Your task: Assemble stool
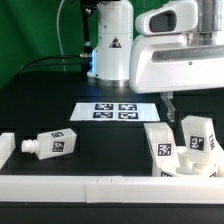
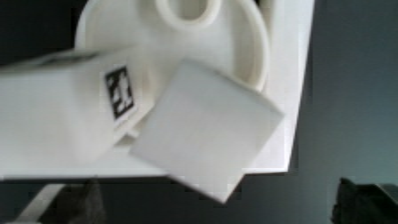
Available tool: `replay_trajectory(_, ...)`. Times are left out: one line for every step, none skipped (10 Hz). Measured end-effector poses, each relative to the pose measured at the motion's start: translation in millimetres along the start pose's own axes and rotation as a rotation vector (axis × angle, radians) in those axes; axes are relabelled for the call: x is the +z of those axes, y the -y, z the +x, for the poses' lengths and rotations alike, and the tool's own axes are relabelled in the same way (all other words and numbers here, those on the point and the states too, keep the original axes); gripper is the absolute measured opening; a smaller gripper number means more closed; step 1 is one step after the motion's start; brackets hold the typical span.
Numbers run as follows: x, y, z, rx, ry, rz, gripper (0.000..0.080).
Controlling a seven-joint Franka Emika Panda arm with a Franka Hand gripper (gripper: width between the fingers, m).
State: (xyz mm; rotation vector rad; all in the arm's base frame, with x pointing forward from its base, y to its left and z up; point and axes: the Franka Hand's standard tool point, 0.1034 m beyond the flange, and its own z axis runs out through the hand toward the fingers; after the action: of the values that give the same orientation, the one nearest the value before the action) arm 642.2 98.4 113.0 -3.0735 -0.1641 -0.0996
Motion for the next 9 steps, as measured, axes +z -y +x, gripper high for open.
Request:
replay_trajectory(0.6, 0.1, 0.0, -0.124, 0.001, -0.014, 0.0649)
replay_trajectory(0.7, -2.0, -0.1, -0.168, 0.002, -0.015, 0.0649)
replay_trajectory(0.7, -3.4, -0.1, -0.182, 0.002, -0.015, 0.0649)
replay_trajectory(0.6, -5.6, -0.2, -0.265, 0.005, -0.023, 0.0649)
replay_trajectory(1.2, -5.9, -0.8, -0.343, 0.011, -0.036, 0.0649)
replay_trajectory(4.1, 2.5, -3.5, -0.440, 0.026, -0.058, 0.0649)
replay_trajectory(7.0, 8.2, -6.1, -0.536, 0.036, -0.061, 0.0649)
replay_trajectory(10.0, 7.1, -8.2, -0.595, 0.044, -0.059, 0.0649)
replay_trajectory(12.7, 4.5, -9.3, -0.652, 0.050, -0.058, 0.0649)
